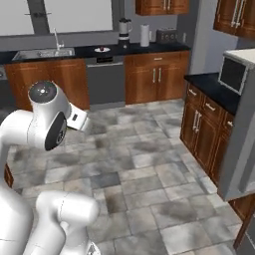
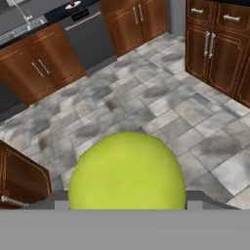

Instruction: Pick the pear and apple from the fridge and place them on the plate next to the blender to make a fruit smoothie.

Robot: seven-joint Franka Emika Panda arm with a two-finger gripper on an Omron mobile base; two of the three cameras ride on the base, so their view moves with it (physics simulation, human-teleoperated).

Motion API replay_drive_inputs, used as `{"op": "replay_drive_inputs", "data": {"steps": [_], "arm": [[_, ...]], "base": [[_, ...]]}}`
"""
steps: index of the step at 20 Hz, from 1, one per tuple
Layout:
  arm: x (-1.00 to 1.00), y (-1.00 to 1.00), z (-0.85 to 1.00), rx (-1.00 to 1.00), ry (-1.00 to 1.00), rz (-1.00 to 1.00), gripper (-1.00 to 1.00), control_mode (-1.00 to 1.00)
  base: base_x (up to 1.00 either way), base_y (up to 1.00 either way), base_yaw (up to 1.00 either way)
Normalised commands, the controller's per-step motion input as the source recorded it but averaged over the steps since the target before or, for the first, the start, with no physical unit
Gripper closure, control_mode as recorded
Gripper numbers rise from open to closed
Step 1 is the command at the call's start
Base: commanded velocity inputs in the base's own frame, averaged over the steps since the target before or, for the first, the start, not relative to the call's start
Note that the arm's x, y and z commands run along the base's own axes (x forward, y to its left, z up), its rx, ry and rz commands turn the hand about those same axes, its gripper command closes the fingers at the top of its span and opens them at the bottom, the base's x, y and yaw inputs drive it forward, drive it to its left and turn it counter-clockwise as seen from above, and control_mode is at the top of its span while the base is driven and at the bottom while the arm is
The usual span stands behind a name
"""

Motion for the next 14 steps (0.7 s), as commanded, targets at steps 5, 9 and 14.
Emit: {"op": "replay_drive_inputs", "data": {"steps": [5, 9, 14], "arm": [[0.0, 0.0, 0.0, 0.0, 0.0, 0.0, 1.0, 1.0], [0.0, 0.0, 0.0, 0.0, 0.0, 0.0, 1.0, 1.0], [0.0, 0.0, 0.0, 0.0, 0.0, 0.0, 1.0, 1.0]], "base": [[1.0, 0.14, 0.35], [1.0, 0.54, 0.28], [1.0, 0.89, 0.12]]}}
